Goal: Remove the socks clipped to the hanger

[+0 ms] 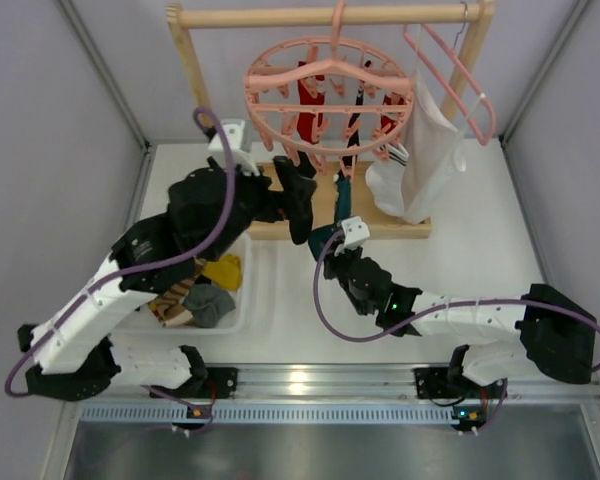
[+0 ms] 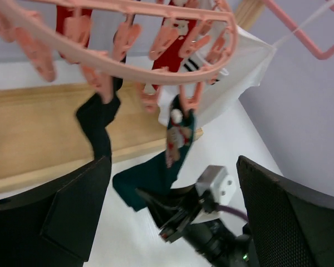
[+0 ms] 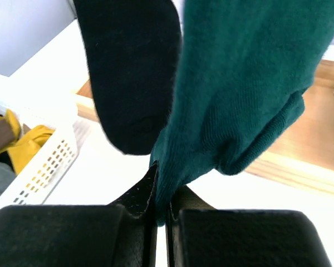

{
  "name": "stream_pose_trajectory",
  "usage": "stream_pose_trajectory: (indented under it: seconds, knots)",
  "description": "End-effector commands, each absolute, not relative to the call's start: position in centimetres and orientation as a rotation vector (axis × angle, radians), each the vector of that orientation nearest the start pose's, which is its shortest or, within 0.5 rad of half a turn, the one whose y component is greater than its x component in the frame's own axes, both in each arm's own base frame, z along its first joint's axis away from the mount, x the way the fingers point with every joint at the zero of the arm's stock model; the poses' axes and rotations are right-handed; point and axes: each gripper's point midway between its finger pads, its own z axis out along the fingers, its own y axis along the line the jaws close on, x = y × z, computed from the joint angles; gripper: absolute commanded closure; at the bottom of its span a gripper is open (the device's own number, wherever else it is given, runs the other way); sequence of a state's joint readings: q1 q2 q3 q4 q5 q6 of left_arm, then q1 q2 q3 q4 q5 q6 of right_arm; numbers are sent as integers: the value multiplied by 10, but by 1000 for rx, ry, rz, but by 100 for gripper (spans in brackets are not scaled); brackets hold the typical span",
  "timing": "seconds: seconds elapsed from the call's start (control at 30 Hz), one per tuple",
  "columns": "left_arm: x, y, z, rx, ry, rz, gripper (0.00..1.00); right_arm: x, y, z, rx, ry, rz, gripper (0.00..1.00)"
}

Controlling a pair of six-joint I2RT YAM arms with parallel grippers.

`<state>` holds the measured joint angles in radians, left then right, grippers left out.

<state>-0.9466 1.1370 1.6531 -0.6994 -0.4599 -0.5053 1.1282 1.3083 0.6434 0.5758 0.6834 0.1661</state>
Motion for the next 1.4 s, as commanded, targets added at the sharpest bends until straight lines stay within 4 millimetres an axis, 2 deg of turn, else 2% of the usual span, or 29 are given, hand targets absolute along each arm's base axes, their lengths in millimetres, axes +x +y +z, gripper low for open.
stream_pose_trajectory:
  seconds: [0.0,0.07,0.1,0.13,0.2,0.4,0.6,0.73,0.93,1.3,1.37]
  knots:
    - [235,-261,463,67,1707,-456,2,254,318,231,-190,1597,494,100]
    - [233,-277,477,97,1690,-481,2,247,317,231,-185,1595,538,100]
    - [238,-290,470,121,1703,-454,2,241,323,231,-216,1587,582,100]
    - [241,-291,479,104,1688,-444,2,238,322,236,-212,1575,609,100]
    - [250,-301,471,114,1695,-383,2,234,322,234,-212,1580,638,100]
    - [264,-301,460,51,1698,-276,2,220,323,239,-227,1578,684,100]
    - [283,-310,445,50,1738,-310,5,210,334,240,-267,1572,751,100]
    - [302,-308,435,24,1768,-336,12,206,339,242,-281,1564,785,100]
    - [311,-317,425,35,1795,-365,26,202,344,246,-306,1555,818,100]
    - [333,-321,408,7,1824,-326,31,198,349,242,-339,1563,827,100]
    - [336,-322,406,4,1826,-318,38,198,349,239,-347,1567,822,100]
